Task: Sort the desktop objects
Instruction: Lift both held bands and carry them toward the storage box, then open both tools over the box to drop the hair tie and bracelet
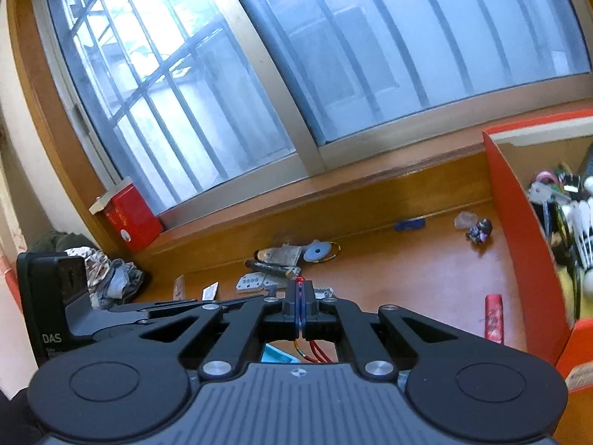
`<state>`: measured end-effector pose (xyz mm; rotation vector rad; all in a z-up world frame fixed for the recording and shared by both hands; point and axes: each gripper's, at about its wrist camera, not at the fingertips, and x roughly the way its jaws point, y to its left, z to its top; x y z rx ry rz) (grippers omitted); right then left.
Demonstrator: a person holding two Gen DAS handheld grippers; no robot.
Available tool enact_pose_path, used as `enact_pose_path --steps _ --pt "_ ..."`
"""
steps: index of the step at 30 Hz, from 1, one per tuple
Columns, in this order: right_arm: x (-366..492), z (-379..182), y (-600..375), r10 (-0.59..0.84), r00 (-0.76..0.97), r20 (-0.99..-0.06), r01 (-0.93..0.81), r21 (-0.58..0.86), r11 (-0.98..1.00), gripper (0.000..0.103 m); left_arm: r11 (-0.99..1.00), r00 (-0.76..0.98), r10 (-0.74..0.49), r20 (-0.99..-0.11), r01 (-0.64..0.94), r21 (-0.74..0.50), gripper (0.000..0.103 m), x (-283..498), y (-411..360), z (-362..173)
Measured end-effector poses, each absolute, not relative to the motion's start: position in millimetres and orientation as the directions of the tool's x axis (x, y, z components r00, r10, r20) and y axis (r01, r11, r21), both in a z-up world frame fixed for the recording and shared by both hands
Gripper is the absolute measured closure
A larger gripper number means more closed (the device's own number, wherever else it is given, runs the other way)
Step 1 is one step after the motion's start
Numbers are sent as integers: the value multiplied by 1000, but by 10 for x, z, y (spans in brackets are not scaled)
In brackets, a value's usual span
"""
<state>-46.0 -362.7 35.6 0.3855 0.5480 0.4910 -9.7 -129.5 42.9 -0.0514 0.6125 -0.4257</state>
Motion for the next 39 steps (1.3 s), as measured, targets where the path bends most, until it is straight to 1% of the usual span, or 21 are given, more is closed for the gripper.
enact_pose_path --steps 4,11,20,27,35,39 --pt "-393 454 -3810 556 744 -371 -368 467 804 102 911 745 -404 -530 377 -165 98 -37 -1509 531" --pt "-271 701 -4212 564 761 -319 -408 440 800 102 909 786 -405 -467 402 -112 98 150 -1947 811" --pt "-65 967 -4929 513 821 -250 -389 412 824 102 893 799 -430 -421 446 -65 97 498 -2686 1042" --pt "8 1007 -5546 432 873 -227 -315 413 854 102 859 760 -484 -434 507 -70 97 728 -3311 1019" --pt "137 846 -6028 343 903 -259 -213 425 880 102 813 696 -538 -476 577 -77 97 929 -3949 887" --pt "200 731 -6220 309 908 -284 -165 436 885 102 798 669 -551 -499 597 -81 95 977 -4161 810"
